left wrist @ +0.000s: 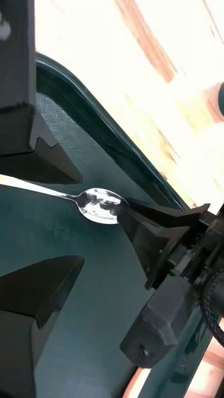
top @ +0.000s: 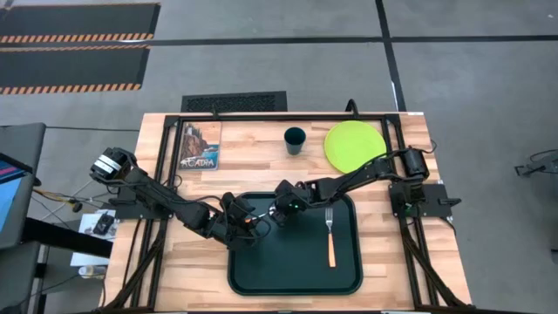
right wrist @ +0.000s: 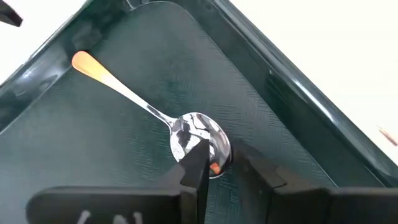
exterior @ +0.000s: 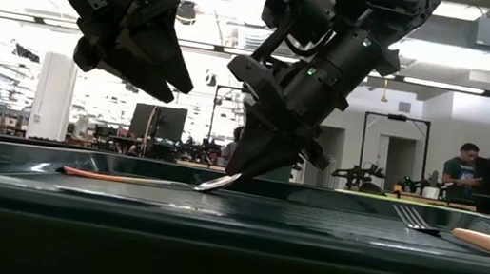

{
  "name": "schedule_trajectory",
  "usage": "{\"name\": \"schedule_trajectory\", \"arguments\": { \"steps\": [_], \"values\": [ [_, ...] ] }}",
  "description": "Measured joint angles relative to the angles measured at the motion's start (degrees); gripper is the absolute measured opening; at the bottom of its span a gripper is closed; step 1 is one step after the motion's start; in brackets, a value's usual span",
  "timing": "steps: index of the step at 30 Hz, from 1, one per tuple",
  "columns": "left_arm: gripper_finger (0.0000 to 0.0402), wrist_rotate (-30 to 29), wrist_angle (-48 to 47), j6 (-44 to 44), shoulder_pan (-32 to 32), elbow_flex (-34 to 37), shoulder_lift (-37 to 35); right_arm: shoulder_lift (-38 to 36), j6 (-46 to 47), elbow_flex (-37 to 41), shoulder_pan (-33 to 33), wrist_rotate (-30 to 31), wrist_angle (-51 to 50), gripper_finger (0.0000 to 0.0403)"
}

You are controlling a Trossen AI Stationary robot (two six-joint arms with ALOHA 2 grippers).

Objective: Pick and place plate/cup/fork/spoon on tray
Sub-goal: Put the orange spoon on the black serving tray to the right of the orange fork

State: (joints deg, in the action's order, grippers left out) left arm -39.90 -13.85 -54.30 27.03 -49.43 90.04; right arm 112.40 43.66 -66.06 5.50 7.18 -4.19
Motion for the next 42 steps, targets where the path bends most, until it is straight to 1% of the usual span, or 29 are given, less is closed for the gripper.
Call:
{"name": "schedule_trajectory", "arguments": {
  "steps": [9, 11, 15, 19, 21, 25, 29, 34, 36, 40, 42],
  "values": [
    [0.0184, 0.0, -0.17, 0.0, 0.0, 0.0, 0.02, 0.46, -0.15, 0.02, -0.02, 0.04, 0.3, 0.0071],
    [0.0184, 0.0, -0.2, 0.0, 0.0, 0.0, 0.02, 0.08, -0.17, 0.02, -0.02, 0.04, 0.15, 0.0056],
    [0.0184, -0.02, -0.2, 0.0, 0.0, 0.0, 0.02, -0.02, -0.43, 0.0, -0.02, 0.02, 0.41, 0.0012],
    [0.0184, -0.13, -0.2, 0.01, 0.0, 0.0, 0.02, -0.04, -0.57, -0.22, -0.02, -0.04, 0.18, 0.0013],
    [0.0184, -0.24, -0.22, 0.02, 0.0, 0.0, 0.02, -0.04, -1.07, -0.63, 0.11, -0.04, 0.13, 0.0007],
    [0.0184, -0.27, -0.44, -0.02, 0.0, 0.0, 0.02, -2.78, -3.18, -0.89, 0.14, -0.31, -0.09, 0.0005],
    [0.0184, -0.26, -0.7, -0.28, 0.0, 0.02, 0.02, -7.58, -7.1, -0.81, 0.27, -1.14, -5.42, 0.0003],
    [0.0184, -0.24, -0.66, -0.31, 0.0, 0.02, 0.04, -16.07, -13.25, -0.81, 0.87, -2.6, -21.0, 0.0002],
    [0.0184, -0.24, -0.63, -0.31, 0.0, 0.02, 0.04, -19.96, -16.03, -0.81, 1.48, -3.36, -28.72, 0.0002],
    [0.0184, 0.0, -0.67, -0.32, 0.0, 0.02, 0.04, -28.02, -24.24, -0.81, 3.27, -9.59, -42.44, 0.0002],
    [0.0184, 0.02, -0.77, -0.35, 0.0, 0.02, 0.04, -31.75, -28.89, -0.81, 4.91, -13.63, -46.59, 0.0001]
  ]
}}
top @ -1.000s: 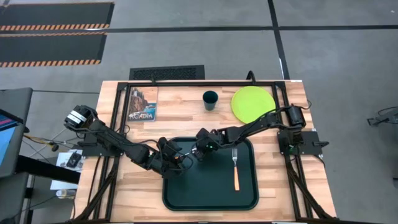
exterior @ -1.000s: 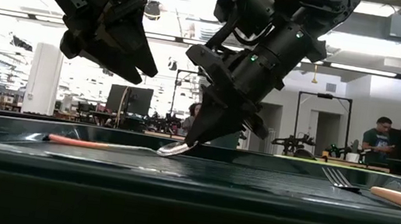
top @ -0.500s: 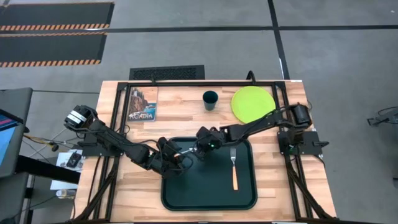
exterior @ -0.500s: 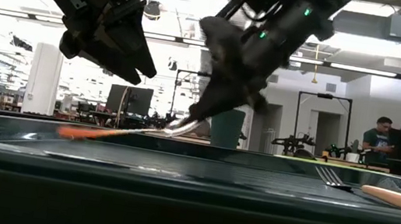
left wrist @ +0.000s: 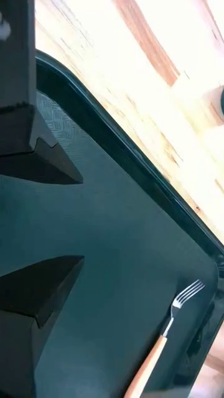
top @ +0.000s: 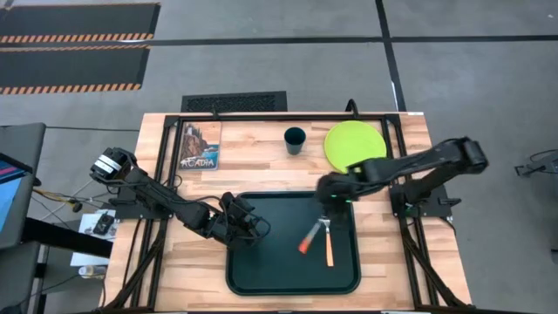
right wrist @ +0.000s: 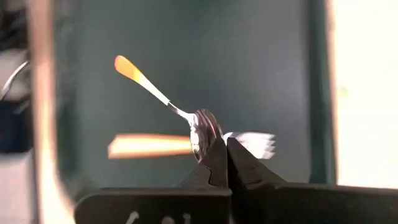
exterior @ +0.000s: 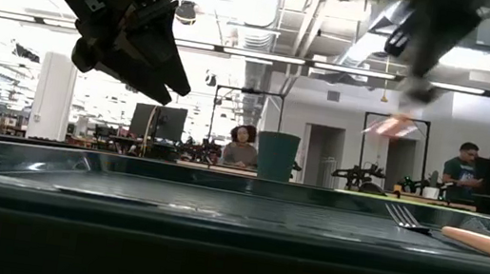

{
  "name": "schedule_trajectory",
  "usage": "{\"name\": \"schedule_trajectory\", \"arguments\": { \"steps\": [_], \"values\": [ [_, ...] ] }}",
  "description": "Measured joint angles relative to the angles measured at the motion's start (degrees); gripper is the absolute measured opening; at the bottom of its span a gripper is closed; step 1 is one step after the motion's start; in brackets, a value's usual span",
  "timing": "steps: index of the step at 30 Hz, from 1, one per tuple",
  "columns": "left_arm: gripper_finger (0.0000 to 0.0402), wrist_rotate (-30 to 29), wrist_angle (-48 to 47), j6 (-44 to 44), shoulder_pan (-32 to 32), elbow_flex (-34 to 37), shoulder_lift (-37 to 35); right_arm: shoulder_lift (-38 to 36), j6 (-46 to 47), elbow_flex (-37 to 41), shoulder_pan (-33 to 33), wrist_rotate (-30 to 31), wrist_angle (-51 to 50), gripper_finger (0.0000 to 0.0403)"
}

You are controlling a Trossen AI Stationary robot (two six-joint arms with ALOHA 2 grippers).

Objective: Pick and place plate/cup/fork/spoon on tray
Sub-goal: Put the orange spoon on the black serving tray to the right of the orange fork

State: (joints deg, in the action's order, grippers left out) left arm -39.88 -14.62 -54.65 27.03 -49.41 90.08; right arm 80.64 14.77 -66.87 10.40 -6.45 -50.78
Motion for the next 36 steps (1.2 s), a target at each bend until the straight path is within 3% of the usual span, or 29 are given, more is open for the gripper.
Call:
{"name": "schedule_trajectory", "arguments": {
  "steps": [3, 10, 22, 36],
  "values": [
    [0.0184, -0.19, 0.05, 0.0, 0.0, 0.0, 0.0, -4.69, -3.5, -0.02, 2.62, -3.8, -4.83, 0.0001],
    [0.0184, -1.42, 0.32, -0.02, 0.0, 0.0, 0.0, -7.07, -9.33, 3.71, 6.28, -4.18, -18.55, 0.0001],
    [0.0184, -1.53, 0.58, -0.13, 0.0, 0.0, 0.0, 1.53, -22.44, 6.08, 5.42, -8.98, -8.15, 0.0],
    [0.0184, -1.55, 0.01, -0.13, 0.0, 0.0, 0.0, 5.88, -31.91, 6.03, -4.33, -14.03, -4.9, 0.0]
  ]
}}
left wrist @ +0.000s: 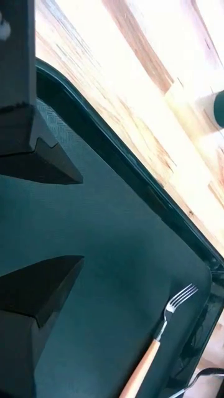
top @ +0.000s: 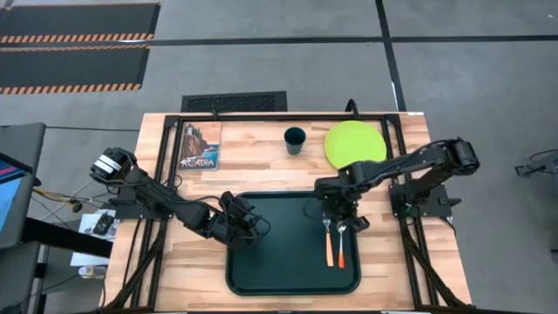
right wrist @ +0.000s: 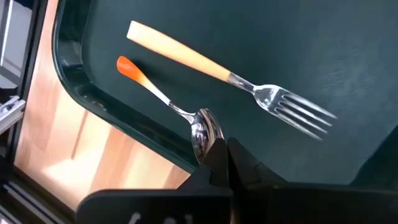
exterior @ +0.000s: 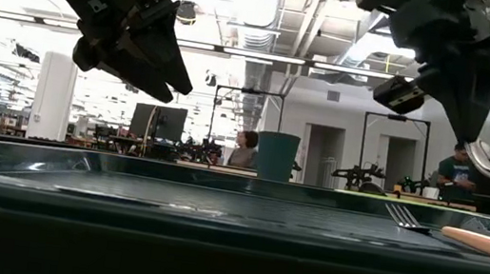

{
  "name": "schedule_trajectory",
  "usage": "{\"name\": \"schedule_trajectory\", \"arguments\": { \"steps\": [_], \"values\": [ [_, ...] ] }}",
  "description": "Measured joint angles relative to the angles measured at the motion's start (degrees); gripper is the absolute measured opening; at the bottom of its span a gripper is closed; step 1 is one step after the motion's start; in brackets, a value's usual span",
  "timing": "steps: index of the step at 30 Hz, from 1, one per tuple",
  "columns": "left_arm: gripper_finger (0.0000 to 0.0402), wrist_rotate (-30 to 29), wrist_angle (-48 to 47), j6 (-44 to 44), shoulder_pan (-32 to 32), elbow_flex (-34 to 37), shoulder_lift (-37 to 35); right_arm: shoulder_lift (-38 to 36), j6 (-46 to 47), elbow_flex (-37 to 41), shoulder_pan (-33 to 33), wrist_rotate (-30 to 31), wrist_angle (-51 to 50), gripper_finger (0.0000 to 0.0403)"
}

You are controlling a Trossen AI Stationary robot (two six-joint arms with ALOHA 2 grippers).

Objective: Pick and place plate/cup/fork/spoon on tray
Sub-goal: Put the orange spoon on the black serving tray to the right of the orange fork

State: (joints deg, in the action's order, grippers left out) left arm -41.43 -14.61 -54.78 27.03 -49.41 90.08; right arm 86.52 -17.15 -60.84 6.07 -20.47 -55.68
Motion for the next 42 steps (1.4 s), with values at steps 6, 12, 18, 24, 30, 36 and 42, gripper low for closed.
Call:
{"name": "schedule_trajectory", "arguments": {
  "steps": [6, 12, 18, 24, 30, 36, 42],
  "values": [
    [0.0184, -1.05, 0.07, 0.01, -0.04, 0.0, 0.0, 0.12, -3.47, 1.08, -2.39, -0.73, -0.29, 0.0],
    [0.0184, -1.67, -0.09, 0.04, -0.04, 0.0, 0.0, 0.02, -3.92, 5.29, -4.94, -3.64, 1.55, 0.0],
    [0.0184, -4.24, -0.05, 0.02, -0.07, 0.0, 0.0, 0.03, -6.44, 5.53, -7.15, -3.6, 3.86, 0.0],
    [0.0184, -4.31, -0.05, 0.0, -0.07, 0.0, 0.0, 0.02, -8.22, 7.26, -9.37, -3.82, 5.44, 0.0],
    [0.0184, -4.28, -0.07, 0.04, -0.07, 0.0, 0.0, 0.02, -7.06, 11.27, -10.37, -3.75, 8.13, 0.0],
    [0.0184, -5.84, -0.09, 0.28, -0.06, 0.0, 0.0, -0.2, -5.64, 11.3, -10.25, -3.79, 10.45, 0.0001],
    [0.0184, -5.99, -0.09, 0.26, -0.07, 0.0, 0.0, 0.11, -5.66, 12.68, -10.02, -3.78, 13.32, 0.0002]
  ]
}}
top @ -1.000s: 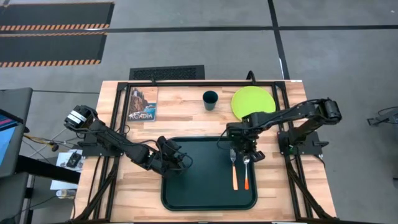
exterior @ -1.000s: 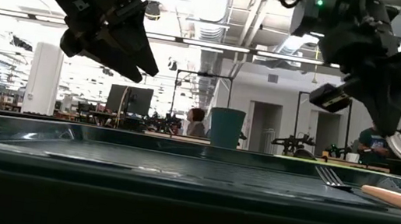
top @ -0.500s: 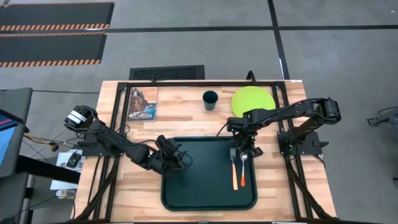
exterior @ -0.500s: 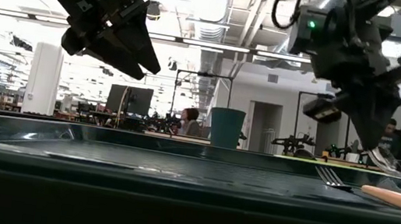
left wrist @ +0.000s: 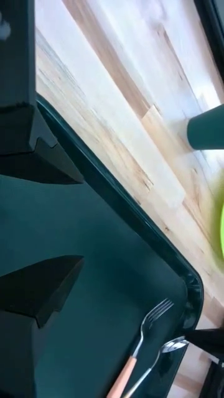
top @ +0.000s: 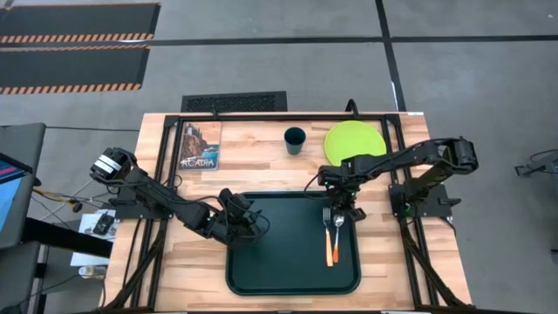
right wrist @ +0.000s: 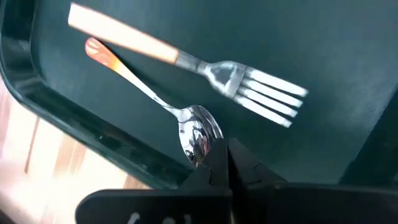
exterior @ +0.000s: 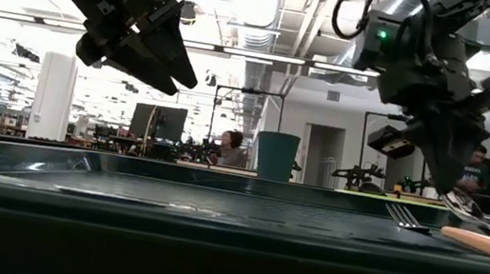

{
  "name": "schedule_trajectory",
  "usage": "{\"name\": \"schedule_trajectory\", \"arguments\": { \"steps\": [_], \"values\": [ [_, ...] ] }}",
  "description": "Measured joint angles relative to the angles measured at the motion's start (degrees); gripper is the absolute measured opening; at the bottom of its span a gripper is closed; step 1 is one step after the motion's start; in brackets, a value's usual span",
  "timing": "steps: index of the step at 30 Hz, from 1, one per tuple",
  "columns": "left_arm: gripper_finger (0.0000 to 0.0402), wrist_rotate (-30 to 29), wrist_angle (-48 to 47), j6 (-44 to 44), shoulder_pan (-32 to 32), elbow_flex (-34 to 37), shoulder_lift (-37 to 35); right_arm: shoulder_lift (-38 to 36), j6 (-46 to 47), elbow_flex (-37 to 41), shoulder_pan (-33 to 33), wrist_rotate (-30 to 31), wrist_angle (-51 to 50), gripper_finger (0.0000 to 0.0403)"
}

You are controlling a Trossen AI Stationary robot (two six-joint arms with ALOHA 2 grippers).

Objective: Pick and place plate/cup/fork/spoon on tray
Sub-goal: Put the orange spoon on the black serving tray to the right of the orange fork

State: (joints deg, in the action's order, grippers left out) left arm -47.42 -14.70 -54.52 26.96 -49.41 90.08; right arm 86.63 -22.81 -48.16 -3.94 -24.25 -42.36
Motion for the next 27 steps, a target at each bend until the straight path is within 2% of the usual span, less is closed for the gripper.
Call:
{"name": "schedule_trajectory", "arguments": {
  "steps": [18, 27],
  "values": [
    [0.0184, -0.37, -0.02, 0.24, -0.44, 0.0, 0.0, 0.02, -3.16, 0.72, 0.88, 0.86, -0.61, 0.0006],
    [0.0184, -0.37, -0.02, 0.26, -0.44, 0.0, 0.0, 0.02, -3.07, 0.7, 1.29, 4.56, -0.46, 0.0017]
  ]
}}
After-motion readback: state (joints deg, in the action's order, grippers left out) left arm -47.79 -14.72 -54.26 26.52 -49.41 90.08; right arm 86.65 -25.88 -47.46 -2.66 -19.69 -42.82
